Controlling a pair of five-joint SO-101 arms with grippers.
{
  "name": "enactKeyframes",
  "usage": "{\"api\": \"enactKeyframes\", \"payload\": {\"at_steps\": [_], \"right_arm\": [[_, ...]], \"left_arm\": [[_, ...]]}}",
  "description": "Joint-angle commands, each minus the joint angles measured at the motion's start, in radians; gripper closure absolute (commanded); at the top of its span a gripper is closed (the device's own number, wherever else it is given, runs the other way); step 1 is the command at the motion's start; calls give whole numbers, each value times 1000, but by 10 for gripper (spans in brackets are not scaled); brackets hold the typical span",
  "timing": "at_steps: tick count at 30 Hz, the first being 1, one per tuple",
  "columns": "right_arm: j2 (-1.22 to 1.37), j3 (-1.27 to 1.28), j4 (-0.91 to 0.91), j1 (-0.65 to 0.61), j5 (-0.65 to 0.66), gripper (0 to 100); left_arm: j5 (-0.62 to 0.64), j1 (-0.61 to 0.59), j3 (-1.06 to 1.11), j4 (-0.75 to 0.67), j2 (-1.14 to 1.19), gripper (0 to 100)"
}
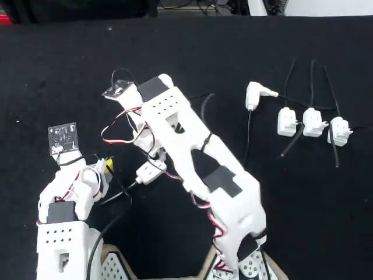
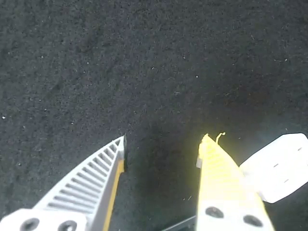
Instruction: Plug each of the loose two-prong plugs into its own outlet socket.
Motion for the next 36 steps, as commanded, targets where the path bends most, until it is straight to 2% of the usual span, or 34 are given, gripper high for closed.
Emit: {"api": "enactKeyframes", "payload": {"at_steps": [1,4,6,9,13,17,21,26,30,34,36], "right_arm": [[-157,77,37,-8,21,988],[-252,183,35,-8,46,988],[-331,249,32,-9,49,988],[-435,337,28,-8,51,988],[-539,469,28,-6,51,988],[-634,578,15,60,71,988],[-728,657,14,160,124,988],[-796,727,14,293,203,988],[-806,763,-6,371,249,988],[-803,785,-44,382,244,988],[-803,786,-60,354,236,988]], "left_arm": [[0,10,-15,3,-5,755],[-49,27,-28,6,23,755],[-74,79,-47,18,77,755],[-68,122,-105,-3,209,755],[2,125,-177,-118,420,755],[15,136,-255,-184,620,755],[17,237,-297,-203,758,755],[55,372,-285,-221,776,755],[63,432,-251,-221,735,755],[63,440,-208,-216,640,755],[63,430,-203,-164,569,755]]}}
